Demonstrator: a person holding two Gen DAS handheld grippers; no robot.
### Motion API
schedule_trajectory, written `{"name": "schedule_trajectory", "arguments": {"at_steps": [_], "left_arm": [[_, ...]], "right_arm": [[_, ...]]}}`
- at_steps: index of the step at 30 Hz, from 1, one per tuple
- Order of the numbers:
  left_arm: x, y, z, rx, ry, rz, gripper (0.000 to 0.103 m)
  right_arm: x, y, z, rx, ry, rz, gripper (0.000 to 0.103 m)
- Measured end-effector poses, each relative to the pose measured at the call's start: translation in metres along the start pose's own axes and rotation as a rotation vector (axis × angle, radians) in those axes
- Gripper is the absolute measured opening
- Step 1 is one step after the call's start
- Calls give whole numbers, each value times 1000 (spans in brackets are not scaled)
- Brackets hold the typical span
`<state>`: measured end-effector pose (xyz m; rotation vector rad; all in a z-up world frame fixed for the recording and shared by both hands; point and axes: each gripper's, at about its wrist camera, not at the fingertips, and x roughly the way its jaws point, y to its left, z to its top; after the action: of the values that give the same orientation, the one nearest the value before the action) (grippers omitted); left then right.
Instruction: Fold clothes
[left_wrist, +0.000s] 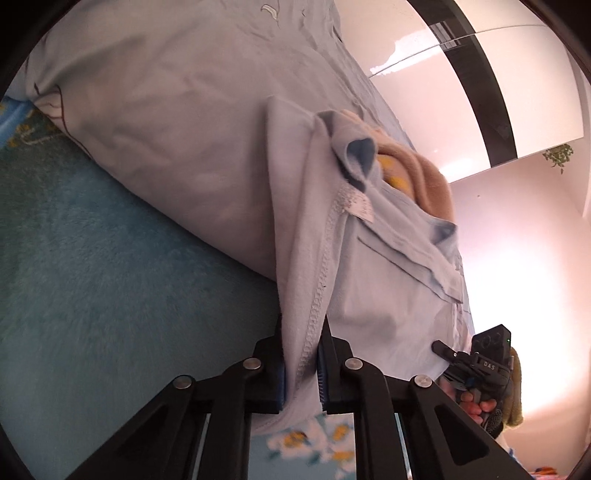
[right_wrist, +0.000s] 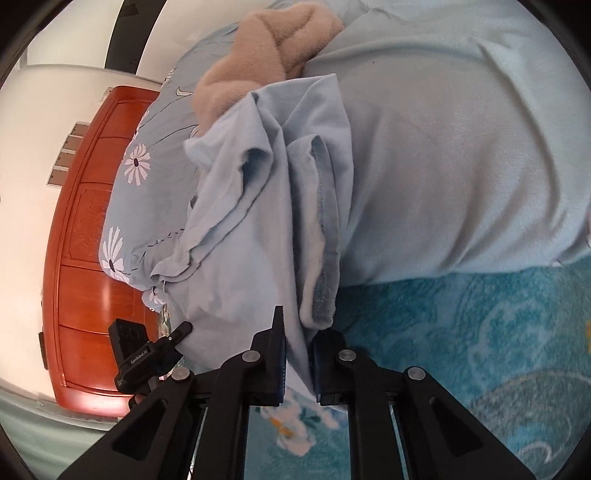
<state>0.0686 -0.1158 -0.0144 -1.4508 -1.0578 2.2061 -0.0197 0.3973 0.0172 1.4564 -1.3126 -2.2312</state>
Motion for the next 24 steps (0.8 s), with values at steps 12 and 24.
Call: {"name": "schedule_trajectory", "arguments": {"at_steps": [12, 24], "left_arm": [[-64, -20, -86, 40, 176, 120, 12], [-61, 20, -161, -72, 175, 167, 17]], "right_arm": [[-49, 19, -86, 33, 71, -16, 11], [-38, -39, -156, 171, 138, -120, 11]]}}
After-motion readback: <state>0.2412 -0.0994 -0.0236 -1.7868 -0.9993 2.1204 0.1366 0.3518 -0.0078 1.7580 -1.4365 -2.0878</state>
